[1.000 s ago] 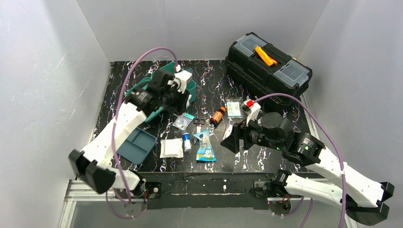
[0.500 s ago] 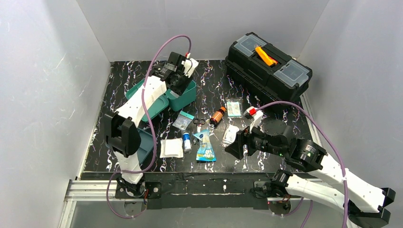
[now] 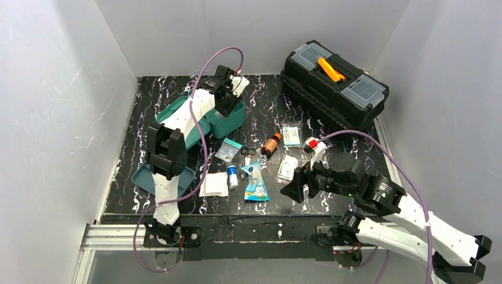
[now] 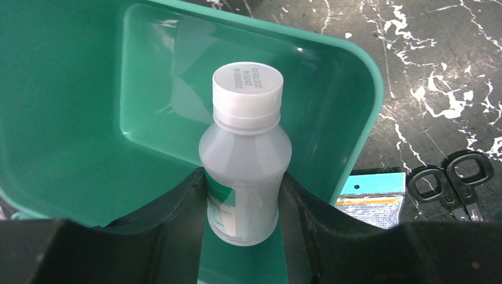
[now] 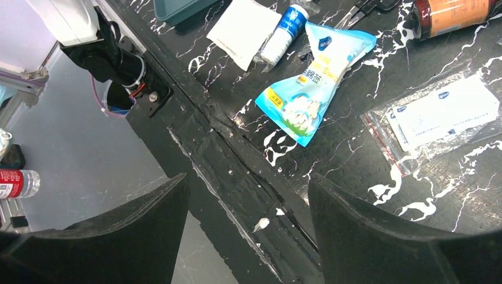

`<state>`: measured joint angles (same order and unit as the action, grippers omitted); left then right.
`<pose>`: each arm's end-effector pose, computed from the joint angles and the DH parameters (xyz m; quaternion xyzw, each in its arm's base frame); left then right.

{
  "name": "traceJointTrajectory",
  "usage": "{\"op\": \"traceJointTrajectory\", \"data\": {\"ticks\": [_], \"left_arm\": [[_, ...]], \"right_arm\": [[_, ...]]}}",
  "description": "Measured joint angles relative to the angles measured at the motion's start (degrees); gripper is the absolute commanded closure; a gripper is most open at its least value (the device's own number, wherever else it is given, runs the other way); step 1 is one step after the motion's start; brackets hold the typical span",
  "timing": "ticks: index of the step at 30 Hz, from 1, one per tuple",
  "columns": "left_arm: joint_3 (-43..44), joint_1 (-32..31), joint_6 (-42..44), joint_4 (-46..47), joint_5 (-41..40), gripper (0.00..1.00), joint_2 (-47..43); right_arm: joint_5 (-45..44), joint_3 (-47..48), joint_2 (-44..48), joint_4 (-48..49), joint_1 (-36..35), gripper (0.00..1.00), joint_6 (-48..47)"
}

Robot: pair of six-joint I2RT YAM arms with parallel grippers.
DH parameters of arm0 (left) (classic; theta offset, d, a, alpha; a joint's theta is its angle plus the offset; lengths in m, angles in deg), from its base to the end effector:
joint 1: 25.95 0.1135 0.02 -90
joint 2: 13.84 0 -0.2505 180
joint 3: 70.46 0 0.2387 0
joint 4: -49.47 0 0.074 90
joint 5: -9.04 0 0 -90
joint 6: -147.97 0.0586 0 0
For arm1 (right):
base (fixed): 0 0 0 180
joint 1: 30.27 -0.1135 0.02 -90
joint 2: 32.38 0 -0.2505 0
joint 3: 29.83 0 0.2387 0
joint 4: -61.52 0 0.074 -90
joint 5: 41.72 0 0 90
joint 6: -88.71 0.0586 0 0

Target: Organize the medicine kit

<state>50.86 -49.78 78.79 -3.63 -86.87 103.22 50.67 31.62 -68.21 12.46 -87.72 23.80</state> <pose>0.4224 -0.1800 0.2547 0.3384 0.8717 0.0390 0.3522 0.0807 0.1309 0.3106 -0.2439 0.7995 0.3750 0.4008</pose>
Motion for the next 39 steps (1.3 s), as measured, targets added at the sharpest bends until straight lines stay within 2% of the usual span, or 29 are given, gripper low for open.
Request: {"op": "traceJointTrajectory", "data": {"ticks": [13,31,32,39], "left_arm": [[-3.2,-0.3,0.4,-1.1,9.4,1.00,-1.6],[-18.3,-9.0,-2.8,-5.5,16.2,1.00,-8.9],[-18.8,-9.4,-2.9,-5.7,16.2,0.99,-9.3],[-19.6,-10.4,-3.9,-6.7,15.9,0.75,-10.5]], "right_arm": [[0.6,-0.9,1.8,-0.2,0.0,0.21,0.3],[0.3,-1.8,8.3,-5.1,0.0,0.20,5.4],[0.2,-1.8,8.6,-5.5,0.0,0.20,5.7],[-0.8,-1.8,9.3,-6.8,0.0,0.18,6.7]]}}
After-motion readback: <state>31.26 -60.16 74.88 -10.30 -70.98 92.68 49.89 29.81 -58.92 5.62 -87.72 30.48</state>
